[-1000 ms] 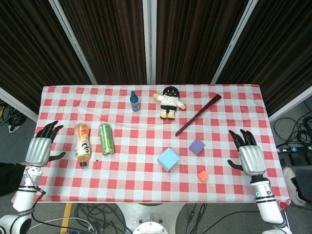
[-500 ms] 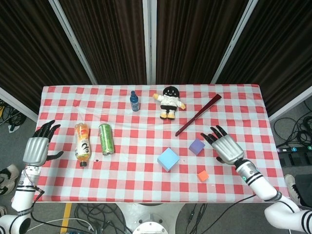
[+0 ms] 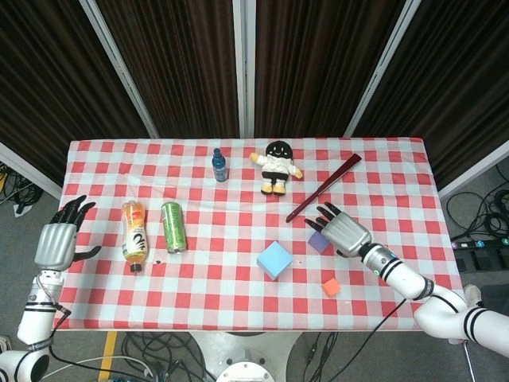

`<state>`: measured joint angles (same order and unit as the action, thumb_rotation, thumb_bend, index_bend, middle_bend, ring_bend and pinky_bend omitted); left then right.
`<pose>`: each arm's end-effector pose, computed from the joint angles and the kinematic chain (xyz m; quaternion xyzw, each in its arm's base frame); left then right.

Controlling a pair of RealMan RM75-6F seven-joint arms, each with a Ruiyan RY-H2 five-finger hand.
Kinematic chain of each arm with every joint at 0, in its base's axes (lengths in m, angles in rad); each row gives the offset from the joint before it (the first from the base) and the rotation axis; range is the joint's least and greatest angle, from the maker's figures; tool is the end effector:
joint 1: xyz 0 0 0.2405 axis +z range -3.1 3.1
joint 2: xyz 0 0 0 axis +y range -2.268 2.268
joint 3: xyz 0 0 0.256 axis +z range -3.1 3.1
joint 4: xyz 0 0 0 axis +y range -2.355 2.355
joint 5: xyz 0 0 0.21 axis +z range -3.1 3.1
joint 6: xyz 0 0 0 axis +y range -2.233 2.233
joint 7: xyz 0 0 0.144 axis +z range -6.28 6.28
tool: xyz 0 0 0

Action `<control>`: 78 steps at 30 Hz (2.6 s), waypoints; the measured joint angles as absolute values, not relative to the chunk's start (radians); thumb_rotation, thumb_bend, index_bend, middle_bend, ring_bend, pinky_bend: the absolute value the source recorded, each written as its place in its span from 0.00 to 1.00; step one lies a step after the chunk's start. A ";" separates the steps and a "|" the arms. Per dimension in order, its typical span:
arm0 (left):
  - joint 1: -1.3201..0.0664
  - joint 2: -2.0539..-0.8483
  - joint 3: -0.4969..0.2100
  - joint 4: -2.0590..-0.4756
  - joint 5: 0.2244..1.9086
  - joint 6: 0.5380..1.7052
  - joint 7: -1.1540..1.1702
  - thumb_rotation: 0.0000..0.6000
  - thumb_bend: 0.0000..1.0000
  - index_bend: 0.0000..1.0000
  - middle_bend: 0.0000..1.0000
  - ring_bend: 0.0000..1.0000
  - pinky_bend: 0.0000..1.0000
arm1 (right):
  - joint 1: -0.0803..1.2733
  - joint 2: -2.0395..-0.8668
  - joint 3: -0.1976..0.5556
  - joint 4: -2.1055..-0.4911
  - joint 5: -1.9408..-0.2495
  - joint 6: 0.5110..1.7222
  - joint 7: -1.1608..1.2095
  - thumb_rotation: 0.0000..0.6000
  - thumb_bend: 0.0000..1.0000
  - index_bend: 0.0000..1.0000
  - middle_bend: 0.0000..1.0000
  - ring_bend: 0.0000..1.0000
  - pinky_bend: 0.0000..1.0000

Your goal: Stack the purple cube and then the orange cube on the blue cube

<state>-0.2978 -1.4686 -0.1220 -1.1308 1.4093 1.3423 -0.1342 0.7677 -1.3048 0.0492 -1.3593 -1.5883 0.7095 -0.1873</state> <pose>-0.3320 0.2724 0.0887 -0.5940 -0.3808 -0.4155 0.5740 -0.2056 -0.3500 0.0283 0.8880 -0.1871 0.2115 0.3628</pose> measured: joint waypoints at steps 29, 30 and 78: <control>-0.297 -1.475 -0.126 -1.107 1.393 1.322 -0.150 1.00 0.09 0.23 0.18 0.13 0.25 | 0.840 -1.417 -0.010 -1.199 -1.609 0.711 -0.112 1.00 0.17 0.10 0.34 0.05 0.04; -0.297 -1.475 -0.126 -1.106 1.392 1.322 -0.150 1.00 0.09 0.23 0.18 0.13 0.25 | 0.842 -1.419 -0.011 -1.195 -1.609 0.712 -0.110 1.00 0.17 0.11 0.34 0.06 0.04; -0.296 -1.477 -0.132 -1.086 1.378 1.301 -0.190 1.00 0.09 0.23 0.18 0.13 0.25 | 0.913 -1.189 0.088 -1.777 -1.358 0.718 -0.496 1.00 0.20 0.13 0.43 0.14 0.07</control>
